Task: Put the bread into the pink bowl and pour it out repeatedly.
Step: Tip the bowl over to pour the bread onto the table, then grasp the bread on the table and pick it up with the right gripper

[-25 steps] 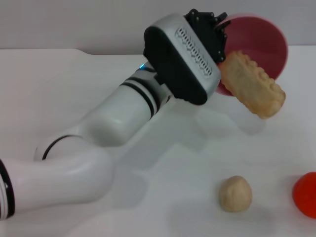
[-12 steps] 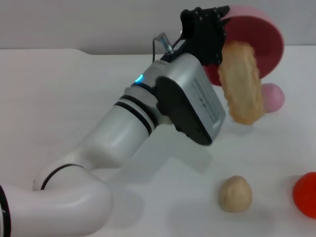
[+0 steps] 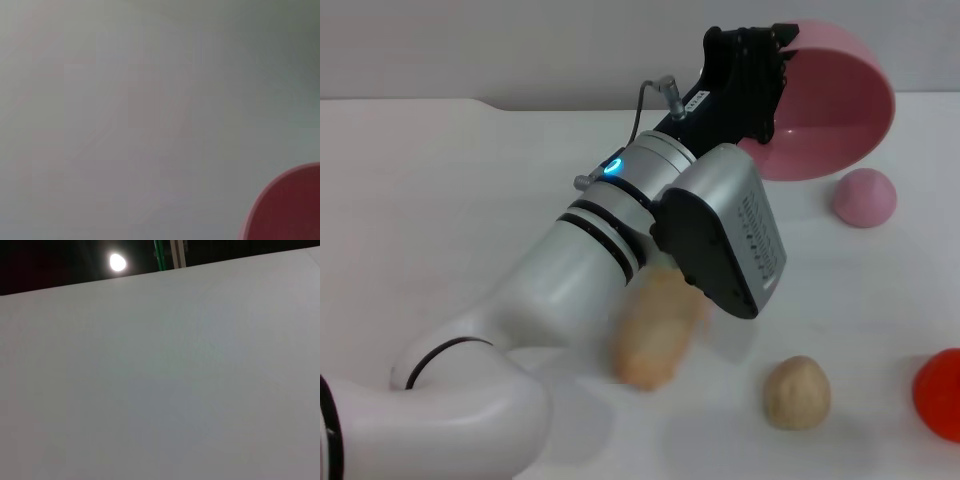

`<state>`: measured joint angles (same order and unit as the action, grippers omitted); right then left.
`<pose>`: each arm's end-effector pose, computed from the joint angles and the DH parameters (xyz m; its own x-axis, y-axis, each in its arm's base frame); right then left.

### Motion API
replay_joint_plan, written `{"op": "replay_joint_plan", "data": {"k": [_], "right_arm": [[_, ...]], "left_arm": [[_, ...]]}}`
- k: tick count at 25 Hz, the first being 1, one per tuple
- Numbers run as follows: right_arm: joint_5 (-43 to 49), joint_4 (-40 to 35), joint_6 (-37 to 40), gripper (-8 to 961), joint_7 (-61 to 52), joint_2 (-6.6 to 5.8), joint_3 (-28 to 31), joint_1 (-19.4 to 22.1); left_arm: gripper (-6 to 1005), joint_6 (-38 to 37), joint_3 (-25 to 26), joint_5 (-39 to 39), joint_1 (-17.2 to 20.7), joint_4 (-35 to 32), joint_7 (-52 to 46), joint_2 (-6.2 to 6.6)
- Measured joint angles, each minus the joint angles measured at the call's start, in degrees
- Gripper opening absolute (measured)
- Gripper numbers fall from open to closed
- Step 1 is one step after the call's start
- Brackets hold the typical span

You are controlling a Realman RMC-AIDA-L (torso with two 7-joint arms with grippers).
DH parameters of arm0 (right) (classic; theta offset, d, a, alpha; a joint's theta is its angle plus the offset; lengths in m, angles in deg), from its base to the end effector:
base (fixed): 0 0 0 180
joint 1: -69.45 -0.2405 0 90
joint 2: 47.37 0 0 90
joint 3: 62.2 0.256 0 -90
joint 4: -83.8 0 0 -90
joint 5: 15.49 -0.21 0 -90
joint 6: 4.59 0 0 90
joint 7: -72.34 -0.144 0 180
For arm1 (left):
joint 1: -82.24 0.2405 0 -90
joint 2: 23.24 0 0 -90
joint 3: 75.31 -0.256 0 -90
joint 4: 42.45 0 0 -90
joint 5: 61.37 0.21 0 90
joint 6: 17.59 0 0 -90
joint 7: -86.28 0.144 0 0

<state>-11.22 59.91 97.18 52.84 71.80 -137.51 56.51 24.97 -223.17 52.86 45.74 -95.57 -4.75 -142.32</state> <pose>0.2851 0.2684 0.0988 0.4307 0.7117 -0.5550 -0.6645 -0.1661 -0.7286 -0.0852 0.3398 -0.1241 0.7527 -0.6186 -0.2252 -0.4075 -0.1692 -0.8974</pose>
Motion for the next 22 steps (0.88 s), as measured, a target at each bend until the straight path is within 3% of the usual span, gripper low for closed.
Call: {"op": "replay_joint_plan", "data": {"k": [10, 18, 22], "right_arm": [[0.0, 1.5, -0.4, 607, 0.0, -0.07, 0.0, -1.0], [0.0, 2.8, -0.5, 608, 0.0, -0.09, 0.0, -1.7], [-0.1, 3.7, -0.4, 608, 0.0, -0.04, 0.0, -2.0]], "left_arm": [[47, -4.7, 4.6, 1.9, -2.0, -0.5, -21.0, 0.38], [47, -15.4, 13.1, 13.7, -5.0, -0.6, -46.4, 0.63], [47, -19.1, 15.7, 15.4, -6.3, -0.3, -52.1, 0.71]]}}
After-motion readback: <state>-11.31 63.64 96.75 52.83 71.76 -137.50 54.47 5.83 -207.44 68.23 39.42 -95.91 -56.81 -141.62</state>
